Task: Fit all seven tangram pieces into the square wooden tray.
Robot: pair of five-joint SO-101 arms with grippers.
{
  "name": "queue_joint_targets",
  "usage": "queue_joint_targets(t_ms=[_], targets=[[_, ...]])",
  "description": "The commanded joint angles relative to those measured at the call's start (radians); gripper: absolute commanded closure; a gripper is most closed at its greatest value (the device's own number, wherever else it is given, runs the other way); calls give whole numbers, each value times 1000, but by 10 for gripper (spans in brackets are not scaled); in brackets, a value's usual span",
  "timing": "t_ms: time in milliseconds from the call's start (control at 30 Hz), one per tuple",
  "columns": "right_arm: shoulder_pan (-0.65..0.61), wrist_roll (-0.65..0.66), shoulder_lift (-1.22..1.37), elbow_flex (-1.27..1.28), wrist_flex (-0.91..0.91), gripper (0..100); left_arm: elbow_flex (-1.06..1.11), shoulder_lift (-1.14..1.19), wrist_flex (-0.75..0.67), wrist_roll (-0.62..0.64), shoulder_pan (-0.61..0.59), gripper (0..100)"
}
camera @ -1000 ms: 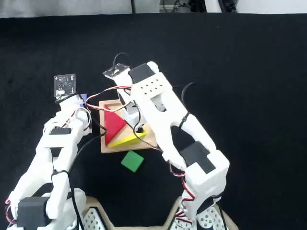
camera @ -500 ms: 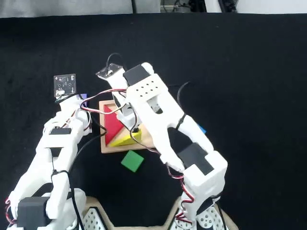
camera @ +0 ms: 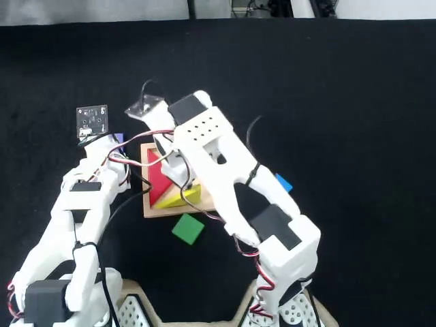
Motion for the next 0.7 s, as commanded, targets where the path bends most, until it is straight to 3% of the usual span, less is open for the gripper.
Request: queue_joint_targets(t_ms=[0, 67, 167, 233, 367, 667], targets=[[15, 9, -101, -105, 34, 857, -51, -29, 3, 0, 10, 946], [6, 101, -133, -104, 32, 857, -51, -29, 3, 0, 10, 946], [-8, 476, -180, 15, 34, 859, -51, -29, 3, 0, 10, 946], [9, 652, -205, 110, 28, 860, -51, -29, 3, 0, 10, 946], [46, 689, -239, 200, -9, 861, -51, -29, 3, 0, 10, 946], [-5, 729, -282, 228, -32, 861, -51, -29, 3, 0, 12, 946]])
